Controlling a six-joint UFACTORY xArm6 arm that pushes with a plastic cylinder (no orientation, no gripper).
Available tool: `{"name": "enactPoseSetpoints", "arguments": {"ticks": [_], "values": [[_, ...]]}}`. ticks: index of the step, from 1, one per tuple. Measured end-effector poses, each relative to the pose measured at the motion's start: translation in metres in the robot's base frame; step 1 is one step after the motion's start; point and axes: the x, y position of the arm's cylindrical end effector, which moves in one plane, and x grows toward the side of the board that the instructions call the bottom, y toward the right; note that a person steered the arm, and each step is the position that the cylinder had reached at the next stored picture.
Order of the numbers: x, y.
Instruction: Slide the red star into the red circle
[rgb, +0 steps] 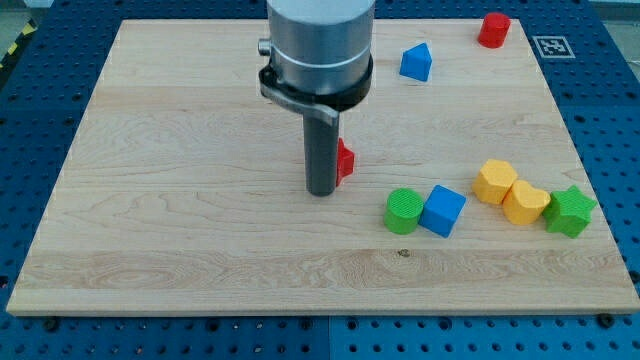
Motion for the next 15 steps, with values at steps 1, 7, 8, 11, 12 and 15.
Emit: {"name": "enactPoseSetpoints", "arguments": {"ticks": [1, 7, 8, 11, 12, 15], "values": [[-0.025, 0.012], [-0.134, 0.113], [-0.12, 0.121], [-0.098, 0.182], [-0.098, 0.189], [-0.122, 0.181]]}}
